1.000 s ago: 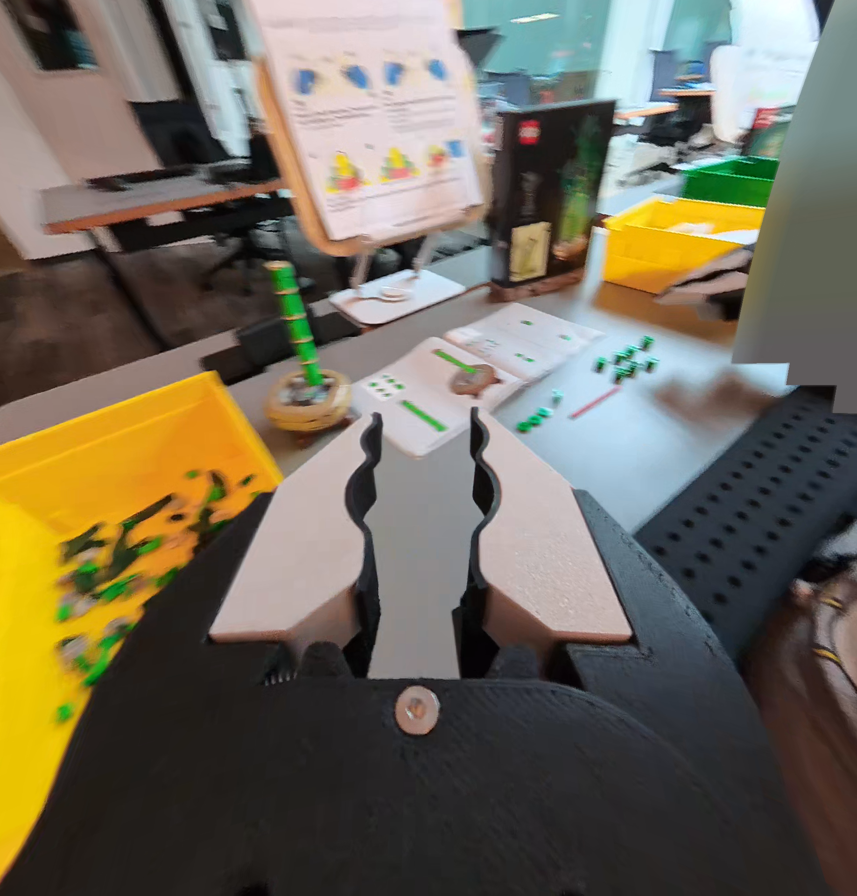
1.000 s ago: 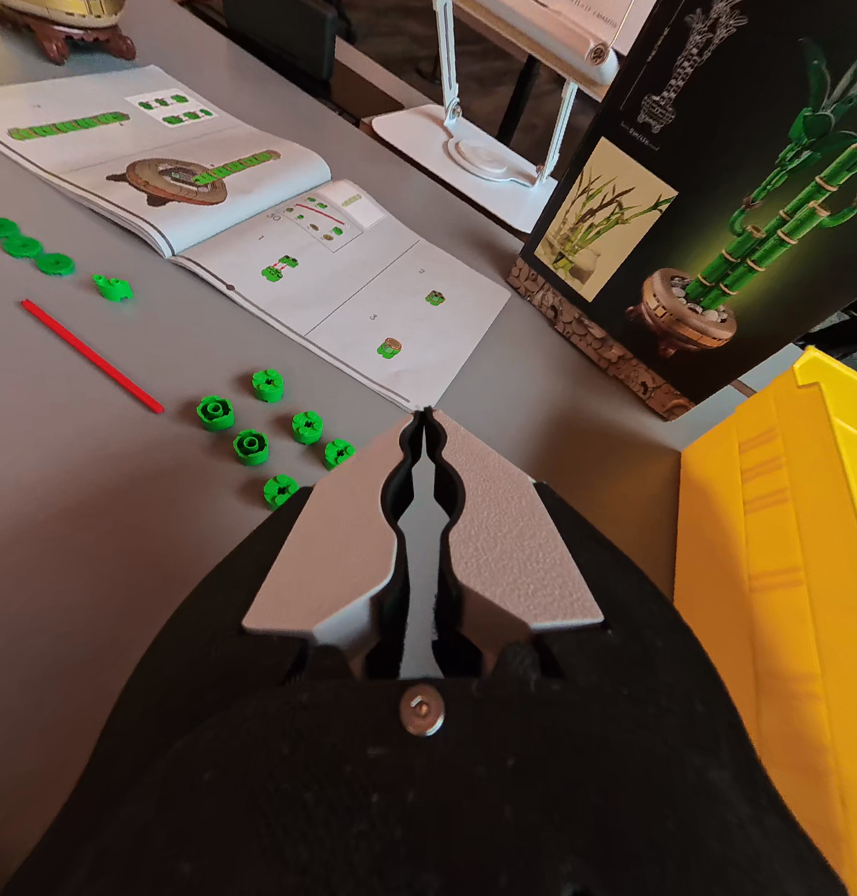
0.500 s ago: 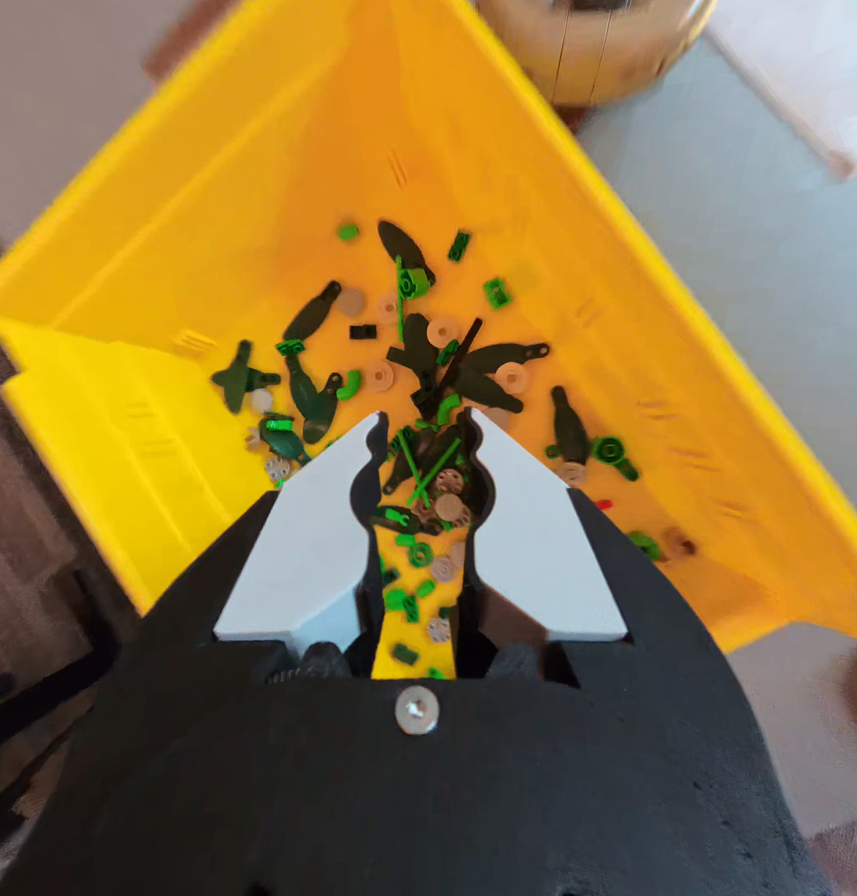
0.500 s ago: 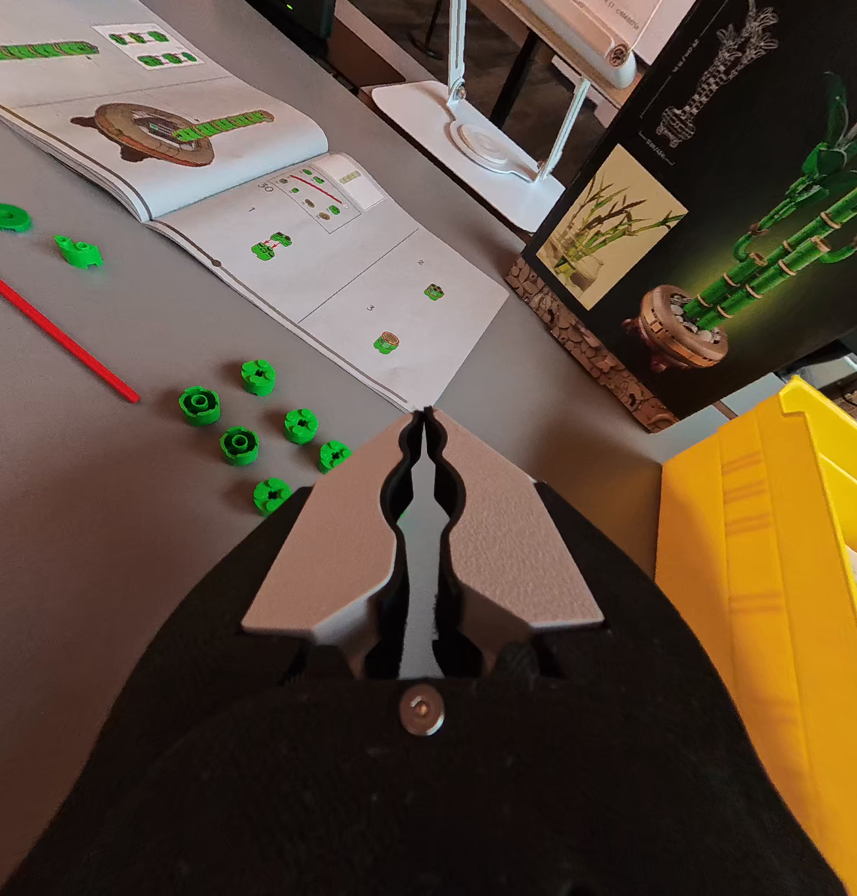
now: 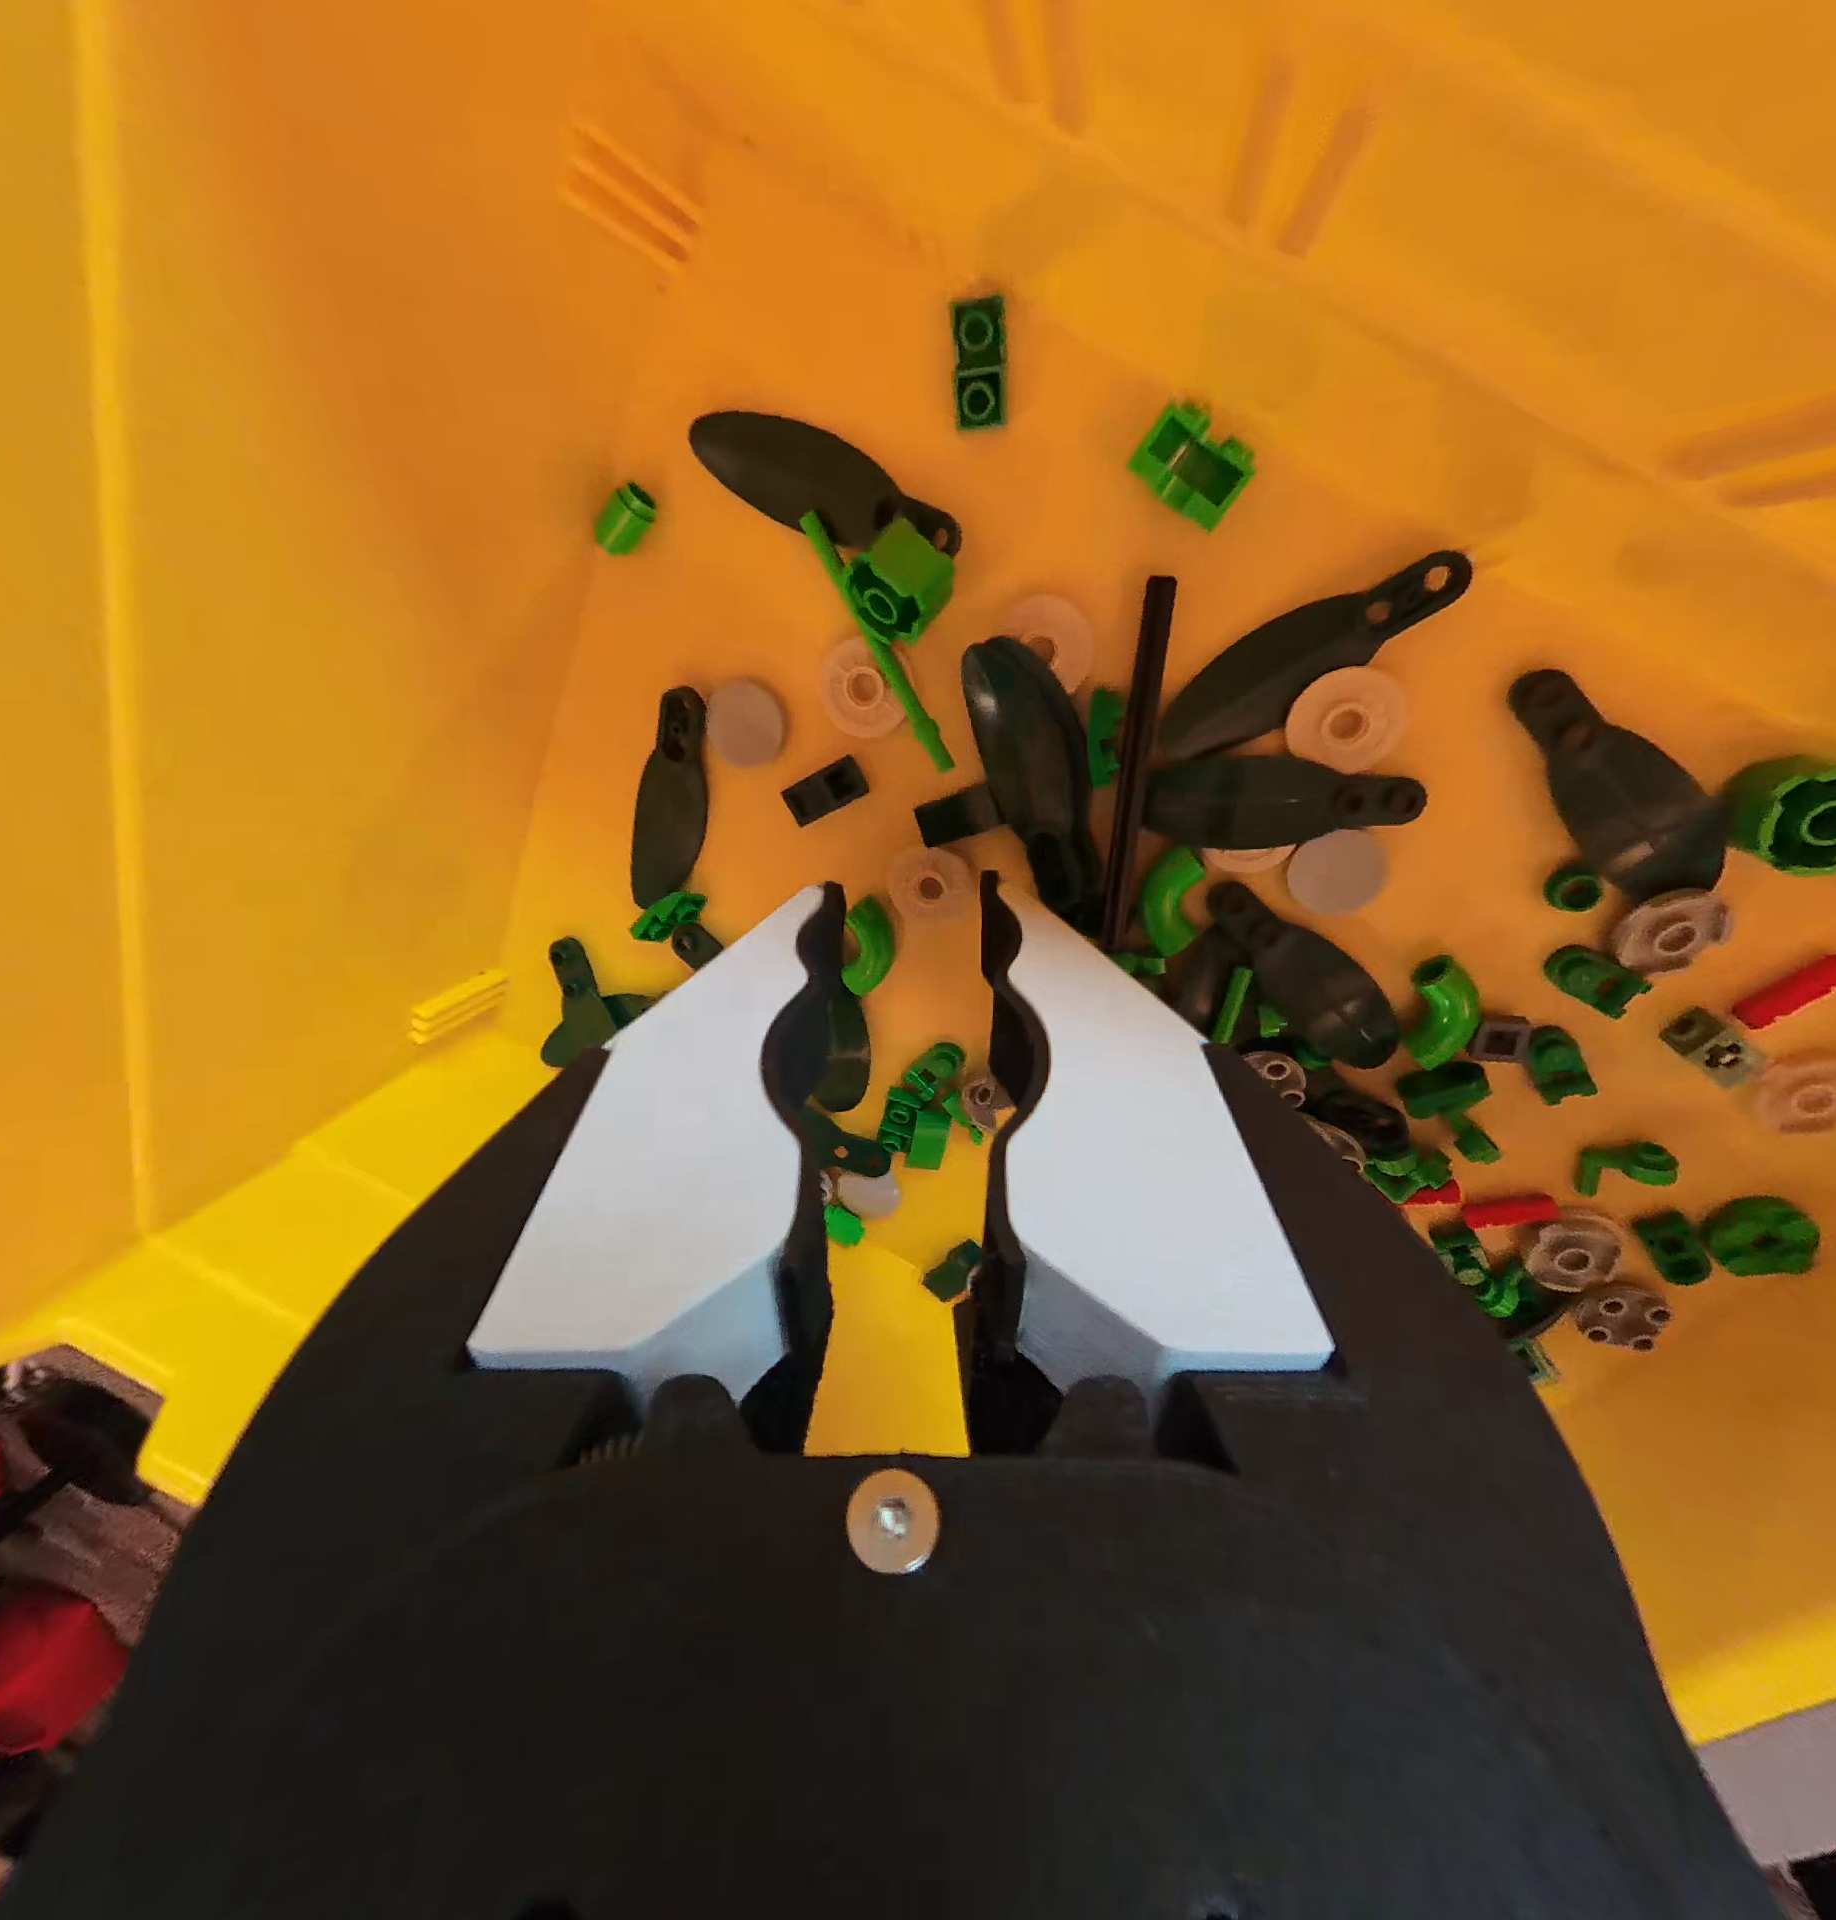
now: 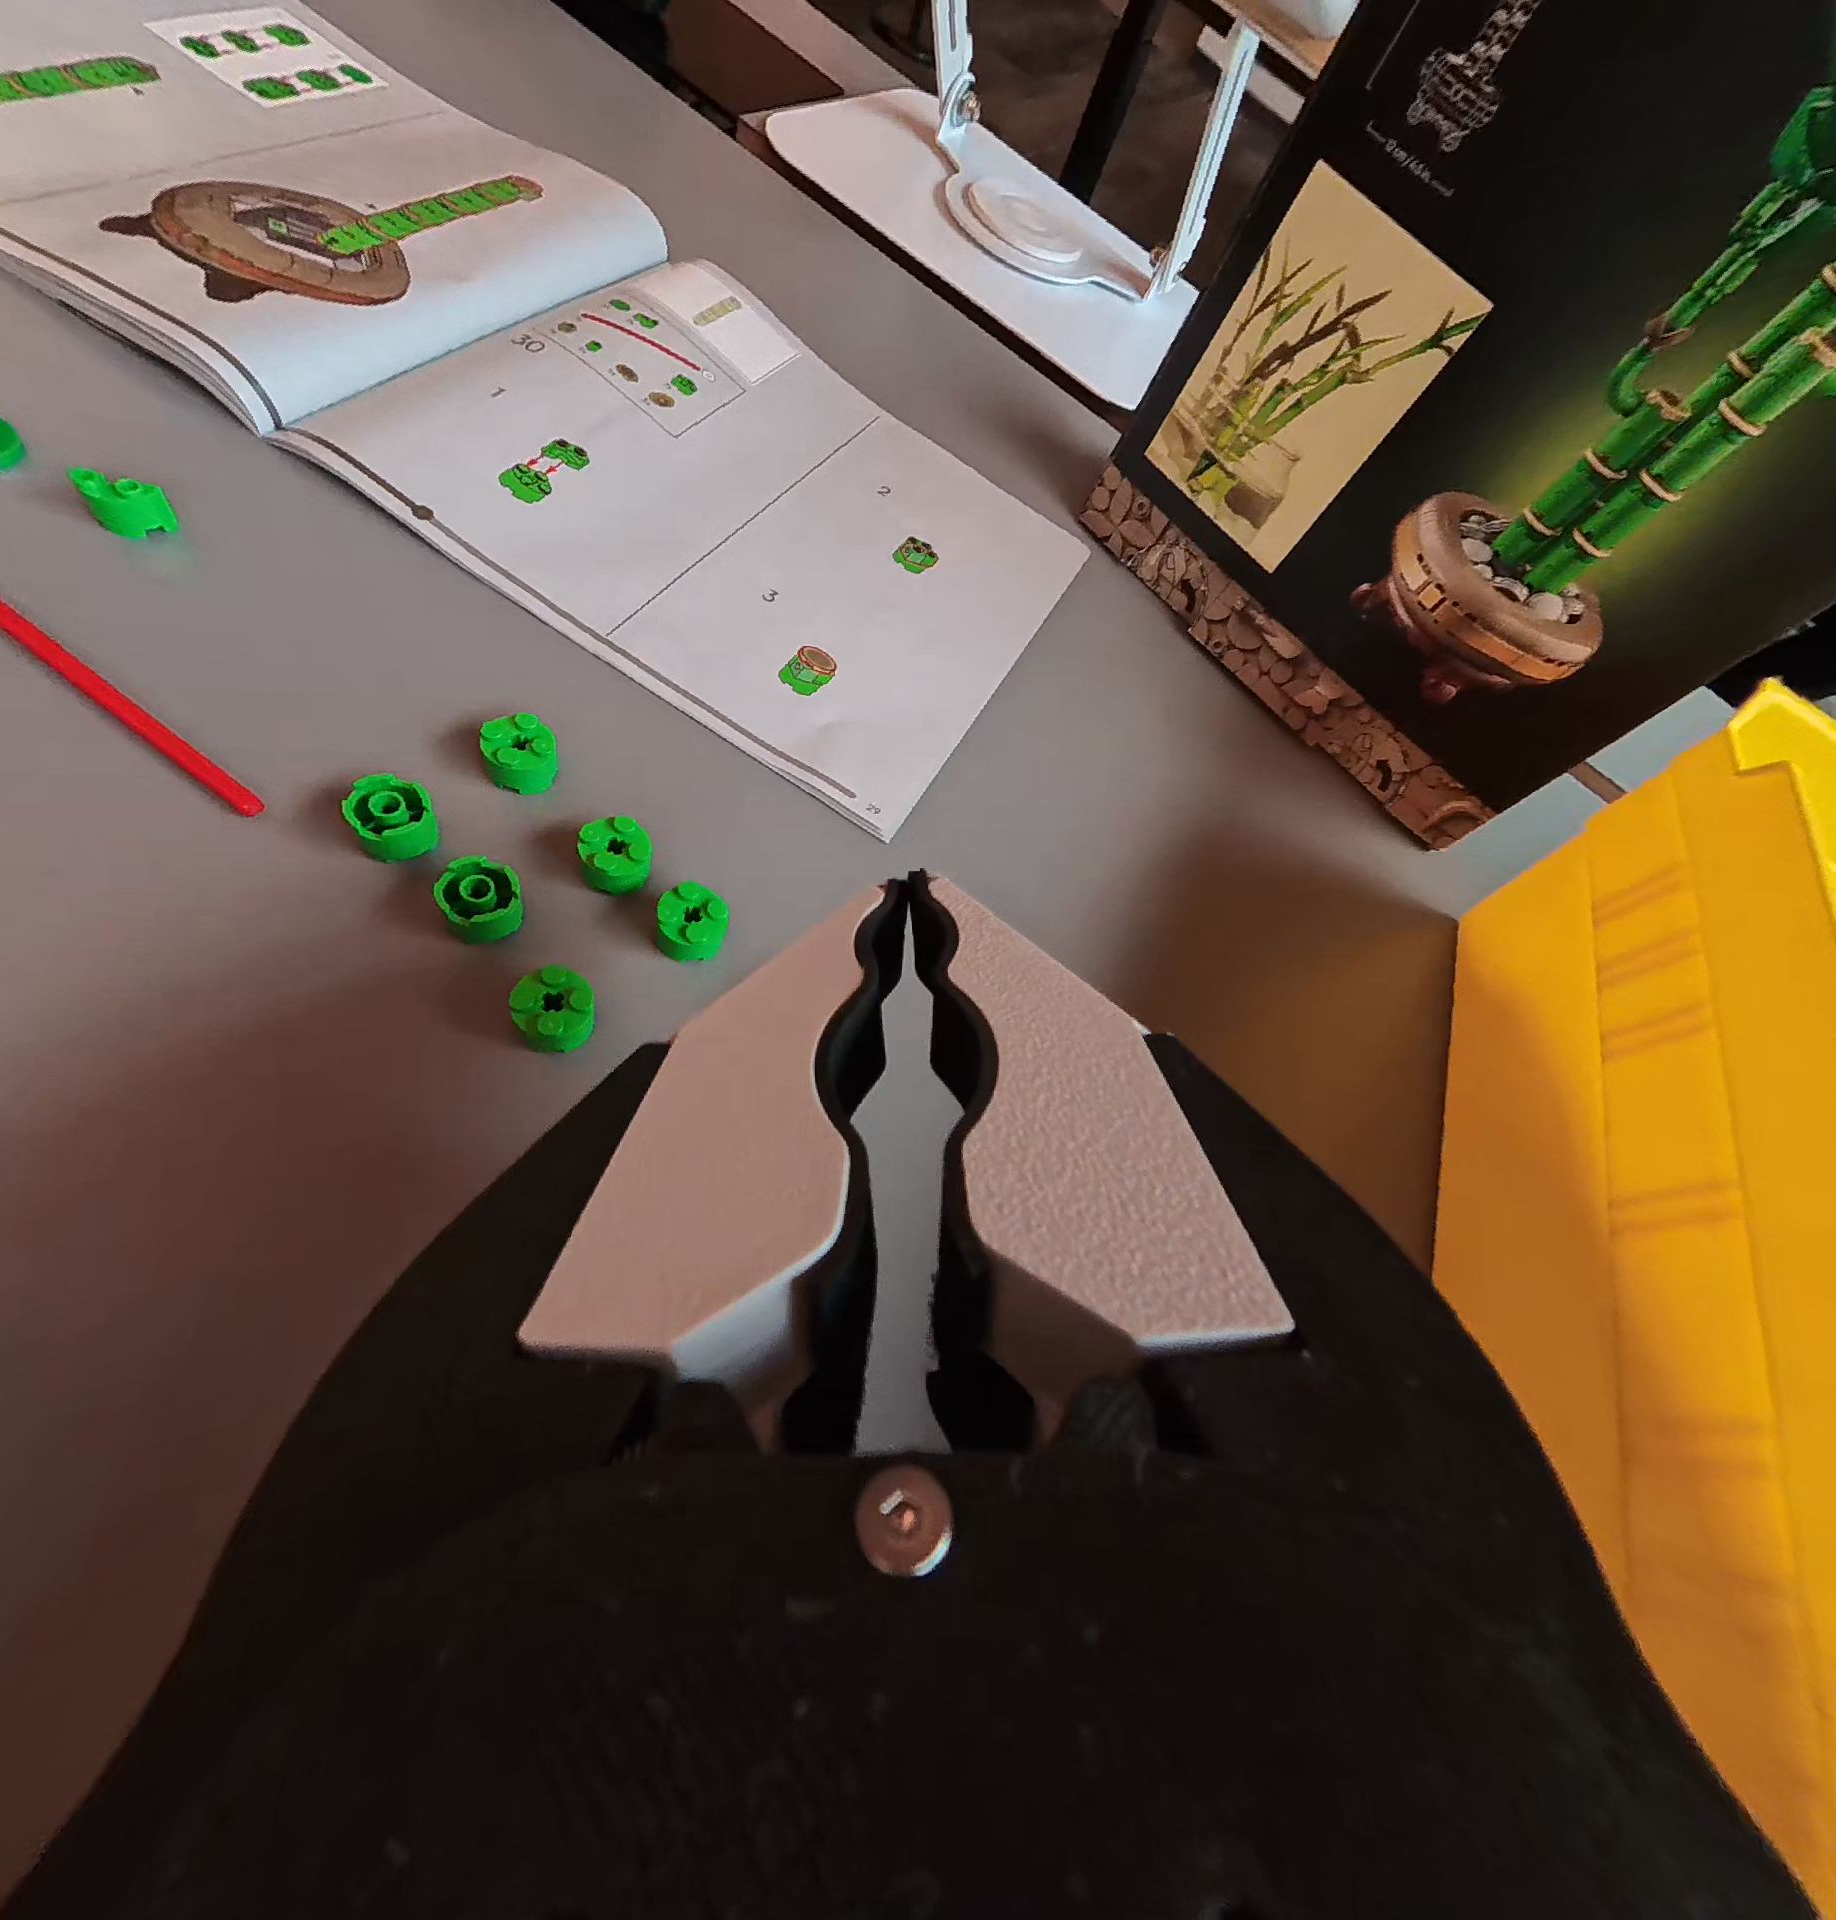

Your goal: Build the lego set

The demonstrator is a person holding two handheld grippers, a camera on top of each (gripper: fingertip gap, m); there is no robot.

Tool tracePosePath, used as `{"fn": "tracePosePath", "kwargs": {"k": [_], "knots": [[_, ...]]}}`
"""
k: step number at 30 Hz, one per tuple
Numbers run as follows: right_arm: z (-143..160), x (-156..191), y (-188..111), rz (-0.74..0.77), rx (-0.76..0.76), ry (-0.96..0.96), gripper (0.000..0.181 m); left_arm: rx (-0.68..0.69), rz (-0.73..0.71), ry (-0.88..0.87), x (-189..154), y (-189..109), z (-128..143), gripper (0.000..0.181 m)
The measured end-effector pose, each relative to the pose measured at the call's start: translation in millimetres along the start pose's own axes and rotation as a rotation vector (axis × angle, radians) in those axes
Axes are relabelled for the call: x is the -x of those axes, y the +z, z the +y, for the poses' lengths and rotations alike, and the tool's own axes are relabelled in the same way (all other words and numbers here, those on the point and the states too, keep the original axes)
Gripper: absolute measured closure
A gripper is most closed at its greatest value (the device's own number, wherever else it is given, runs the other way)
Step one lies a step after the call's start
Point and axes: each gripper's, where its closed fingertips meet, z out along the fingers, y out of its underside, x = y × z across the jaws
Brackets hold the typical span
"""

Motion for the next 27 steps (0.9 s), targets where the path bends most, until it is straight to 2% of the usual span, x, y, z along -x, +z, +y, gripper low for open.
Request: {"fn": "tracePosePath", "kwargs": {"k": [10, 15, 18, 20, 22, 25, 27], "knots": [[5.9, -2.3, 1.3, -0.005, 0.019, 0.004, 0.181, 0.057, 0.129, 0.004, -4.7, 5.7, 1.5, 0.165], [8.2, -3.3, 1.8, -0.013, 0.022, 0.012, 0.181, 0.037, 0.147, -0.048, -4.2, 5.3, 1.6, 0.165], [7.7, -2.6, 2.2, -0.017, 0.022, 0.005, 0.181, -0.010, 0.109, -0.097, 2.5, -2.2, 0.0, 0.166], [6.4, -2.6, 1.4, -0.017, 0.015, 0.003, 0.181, -0.081, 0.053, -0.136, 11.0, -17.8, -5.1, 0.166], [4.6, -3.9, 0.0, -0.011, 0.006, 0.004, 0.181, -0.177, -0.031, -0.183, 21.4, -45.4, -11.9, 0.166], [1.5, -6.0, -2.2, -0.006, -0.010, 0.017, 0.181, -0.385, -0.168, -0.258, 25.2, -112.2, -33.4, 0.166], [-0.3, -8.6, -3.0, 0.004, -0.017, 0.027, 0.181, -0.580, -0.188, -0.243, -0.8, -168.0, -70.1, 0.166]]}}
